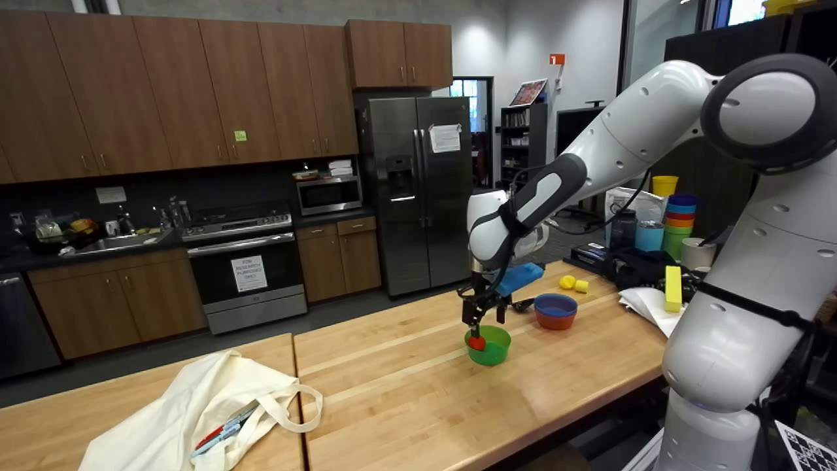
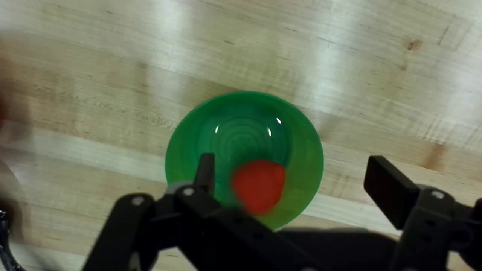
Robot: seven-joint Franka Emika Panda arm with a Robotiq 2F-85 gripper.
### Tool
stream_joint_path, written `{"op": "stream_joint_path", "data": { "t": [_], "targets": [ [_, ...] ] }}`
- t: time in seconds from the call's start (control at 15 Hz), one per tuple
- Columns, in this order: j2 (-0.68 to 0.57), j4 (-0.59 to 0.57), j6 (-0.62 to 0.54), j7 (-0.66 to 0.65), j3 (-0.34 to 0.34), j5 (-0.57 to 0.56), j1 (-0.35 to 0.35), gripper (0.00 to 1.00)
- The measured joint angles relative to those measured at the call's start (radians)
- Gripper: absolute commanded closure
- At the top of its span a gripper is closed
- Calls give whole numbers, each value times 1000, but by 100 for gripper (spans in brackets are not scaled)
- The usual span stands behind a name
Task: Put the strawberry from the green bowl inside the blue bowl.
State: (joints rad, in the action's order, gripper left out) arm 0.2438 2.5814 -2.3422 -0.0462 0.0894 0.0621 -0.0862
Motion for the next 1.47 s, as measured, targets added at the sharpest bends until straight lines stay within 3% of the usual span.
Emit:
{"op": "stream_joint_path", "data": {
  "t": [0.07, 0.13, 0.33, 0.4, 0.47, 0.67, 0.93, 1.47],
  "targets": [
    [-12, 2, -12, -9, 0, -1, 1, 0],
    [-23, 2, -21, -18, 0, -1, 2, 20],
    [-53, 1, -47, -36, 0, -2, 5, 42],
    [-61, 0, -53, -44, 0, -5, 6, 38],
    [-69, -1, -58, -49, -1, -7, 7, 44],
    [-92, -8, -69, -66, -1, -17, 9, 33],
    [-128, -36, -70, -83, 1, -19, 8, 1],
    [-214, -132, -74, -129, 2, -78, 8, 4]
  ]
}}
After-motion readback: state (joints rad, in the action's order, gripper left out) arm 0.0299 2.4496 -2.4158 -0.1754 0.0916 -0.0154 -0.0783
